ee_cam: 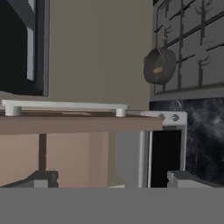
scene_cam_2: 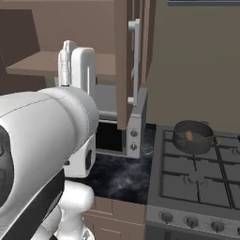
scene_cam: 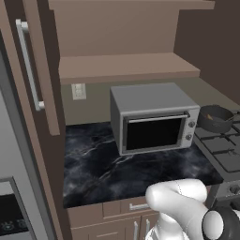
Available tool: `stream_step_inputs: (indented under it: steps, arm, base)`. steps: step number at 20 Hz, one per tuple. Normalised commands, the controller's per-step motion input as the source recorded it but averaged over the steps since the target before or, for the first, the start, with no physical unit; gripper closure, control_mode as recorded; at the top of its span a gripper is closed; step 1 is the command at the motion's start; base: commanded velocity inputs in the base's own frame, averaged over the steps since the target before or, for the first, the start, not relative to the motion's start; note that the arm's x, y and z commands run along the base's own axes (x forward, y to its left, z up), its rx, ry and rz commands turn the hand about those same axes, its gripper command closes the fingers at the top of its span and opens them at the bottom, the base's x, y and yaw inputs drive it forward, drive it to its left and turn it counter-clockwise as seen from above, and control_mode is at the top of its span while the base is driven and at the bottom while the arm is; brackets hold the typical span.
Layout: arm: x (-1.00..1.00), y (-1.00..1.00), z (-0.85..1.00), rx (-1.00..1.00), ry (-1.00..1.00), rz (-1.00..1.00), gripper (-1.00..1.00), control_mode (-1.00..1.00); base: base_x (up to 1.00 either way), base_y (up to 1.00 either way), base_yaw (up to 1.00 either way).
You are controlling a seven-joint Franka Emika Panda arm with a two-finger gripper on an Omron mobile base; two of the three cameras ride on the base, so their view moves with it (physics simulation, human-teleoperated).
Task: Open the cabinet and move the ladle to the pot. Then close the cabinet.
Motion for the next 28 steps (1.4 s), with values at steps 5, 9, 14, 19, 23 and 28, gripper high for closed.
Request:
stream_step_inputs:
  steps: [5,9,14,19,23,28]
  arm:
    - [0.0,-0.44,0.0,-0.01,-0.13,0.0,-1.0,-1.0]
    - [0.0,-0.3,0.0,-0.03,-0.18,0.01,-1.0,-1.0]
    - [0.0,-0.3,0.0,-0.01,-0.11,0.03,-1.0,-1.0]
    - [0.05,-0.09,0.0,0.0,-0.03,0.11,-1.0,-1.0]
    - [0.29,-0.12,0.0,0.0,0.04,0.15,-1.0,-1.0]
    - [0.21,-0.28,0.0,0.02,0.05,0.18,-1.0,-1.0]
  base:
    - [0.0,0.0,0.0]
    - [0.0,0.0,0.0]
    - [0.0,0.0,0.0]
    - [0.0,0.0,0.0]
    - [0.0,0.0,0.0]
    - [0.0,0.0,0.0]
